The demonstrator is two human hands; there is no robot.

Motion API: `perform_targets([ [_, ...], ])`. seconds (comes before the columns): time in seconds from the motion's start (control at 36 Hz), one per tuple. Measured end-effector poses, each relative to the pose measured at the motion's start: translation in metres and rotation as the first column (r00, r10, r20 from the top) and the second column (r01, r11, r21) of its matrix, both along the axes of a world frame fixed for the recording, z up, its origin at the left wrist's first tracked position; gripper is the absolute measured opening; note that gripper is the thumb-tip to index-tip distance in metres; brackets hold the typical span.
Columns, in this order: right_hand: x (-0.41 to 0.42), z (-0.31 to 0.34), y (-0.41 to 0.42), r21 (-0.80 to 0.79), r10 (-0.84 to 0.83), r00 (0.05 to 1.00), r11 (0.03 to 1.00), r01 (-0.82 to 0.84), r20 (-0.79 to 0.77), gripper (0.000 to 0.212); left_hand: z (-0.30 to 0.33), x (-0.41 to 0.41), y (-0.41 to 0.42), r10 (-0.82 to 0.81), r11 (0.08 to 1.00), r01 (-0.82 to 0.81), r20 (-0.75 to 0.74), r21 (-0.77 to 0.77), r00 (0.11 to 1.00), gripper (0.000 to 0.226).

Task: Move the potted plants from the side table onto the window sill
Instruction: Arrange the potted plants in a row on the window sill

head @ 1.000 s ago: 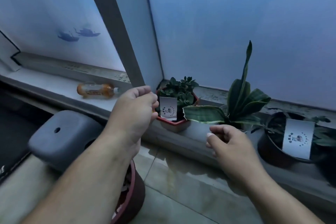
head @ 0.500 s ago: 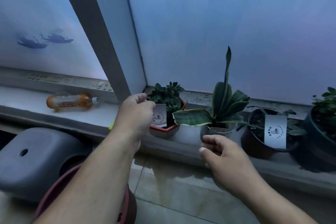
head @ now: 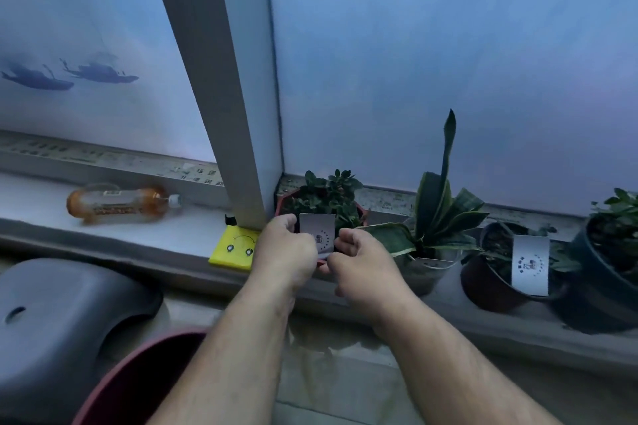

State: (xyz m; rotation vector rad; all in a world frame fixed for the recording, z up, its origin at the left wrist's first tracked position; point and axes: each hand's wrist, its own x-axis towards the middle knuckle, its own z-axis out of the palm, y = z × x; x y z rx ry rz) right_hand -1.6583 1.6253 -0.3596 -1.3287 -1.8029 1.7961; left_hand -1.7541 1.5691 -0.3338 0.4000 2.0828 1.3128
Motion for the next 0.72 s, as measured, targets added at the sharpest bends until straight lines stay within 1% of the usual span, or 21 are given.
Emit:
perform_targets([
  [0.06,-0.002,-0.006,0.001,0.033,-0.006,0.999,0.999,0.005,0.031,0.030,-0.001,-0.002,0.001,0.014,1.000,-0.014,-0.005,0.008,1.000,0.031],
  [0.14,-0.004,-0.014,-0.002,0.046,-0.020,0.999,0.999,0.018,0.029,0.020,-0.002,-0.001,0.000,-0.029,1.000,0.029,0.038,0.009,0.999,0.028],
  [0.17,-0.005,-0.015,-0.003,0.045,-0.022,1.000,0.999,0.021,0.021,0.020,-0.004,-0.001,0.000,-0.054,0.999,0.054,0.050,0.007,0.997,0.028],
  [0.22,-0.007,-0.018,-0.004,0.027,-0.014,1.000,1.000,0.014,0.003,0.028,-0.005,-0.001,0.001,-0.071,0.997,0.070,0.062,0.015,0.996,0.031],
  [0.28,-0.009,-0.019,-0.004,0.003,-0.023,1.000,1.000,0.023,-0.013,0.031,-0.006,-0.002,0.001,-0.079,0.997,0.078,0.064,0.018,0.995,0.034],
  [0.53,-0.010,-0.024,-0.010,0.013,-0.040,0.998,0.999,0.040,-0.039,0.034,-0.014,-0.005,0.000,-0.144,0.989,0.142,0.091,0.032,0.985,0.041],
  [0.72,-0.012,-0.022,-0.011,0.010,-0.045,0.998,0.999,0.046,-0.045,0.037,-0.015,-0.006,0.000,-0.134,0.991,0.131,0.081,0.042,0.988,0.039],
])
